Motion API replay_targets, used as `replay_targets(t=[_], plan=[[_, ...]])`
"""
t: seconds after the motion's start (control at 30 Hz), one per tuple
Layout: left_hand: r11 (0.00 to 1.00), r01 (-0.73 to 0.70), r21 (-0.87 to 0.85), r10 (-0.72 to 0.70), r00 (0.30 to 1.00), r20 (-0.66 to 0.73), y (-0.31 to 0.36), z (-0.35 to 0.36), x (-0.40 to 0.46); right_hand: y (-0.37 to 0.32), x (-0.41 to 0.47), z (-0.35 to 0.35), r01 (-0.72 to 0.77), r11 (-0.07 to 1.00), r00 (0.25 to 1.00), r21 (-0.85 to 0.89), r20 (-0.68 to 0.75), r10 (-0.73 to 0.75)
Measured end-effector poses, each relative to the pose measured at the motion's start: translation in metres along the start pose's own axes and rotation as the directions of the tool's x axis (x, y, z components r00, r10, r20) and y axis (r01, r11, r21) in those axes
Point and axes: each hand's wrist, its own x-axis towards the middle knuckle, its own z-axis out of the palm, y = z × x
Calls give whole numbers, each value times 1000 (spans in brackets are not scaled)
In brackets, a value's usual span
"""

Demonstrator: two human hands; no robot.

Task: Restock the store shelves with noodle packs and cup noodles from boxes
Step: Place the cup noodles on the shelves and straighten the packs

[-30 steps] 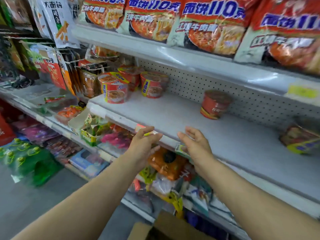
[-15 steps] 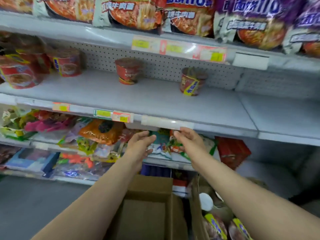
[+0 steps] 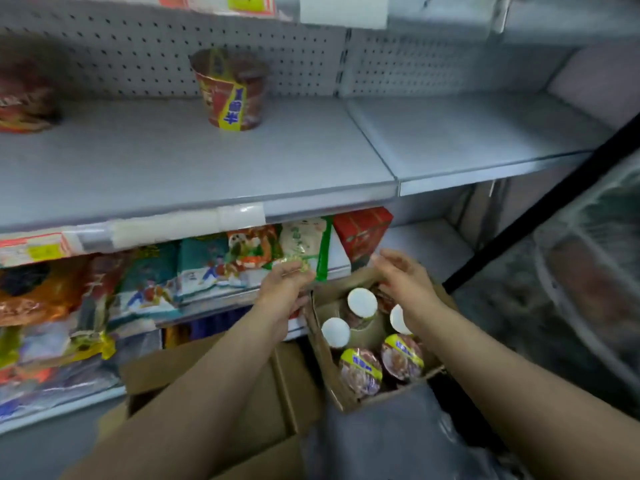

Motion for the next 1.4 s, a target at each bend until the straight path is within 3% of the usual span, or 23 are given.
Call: replay_targets(t=[0.13,0.4,0.7,0.87,1.07,1.4], plan=[[995,85,45,-88,994,62,-22,28,20,16,12,-36,-79,996,993,47,-88,83],[985,155,72,-162,980,112,-51,93,61,48,60,-85,-163,987,983,0,-90,162],[977,196,80,-195,981,-19,-113,175,121,114,176,-114,-255,962,960,-100,94,265],[963,269,-19,-269,953,-138,-169,206,174,166,247,-124,-310,934,929,-176,151,337],[942,320,-97,-334,908,-251,-233,215,238,224,316,-121,-346,890,882,-298,219,416],[918,396,-20,-382,870,-313,-319,209,331,319,394,-95,-350,819,817,-455,279,504]])
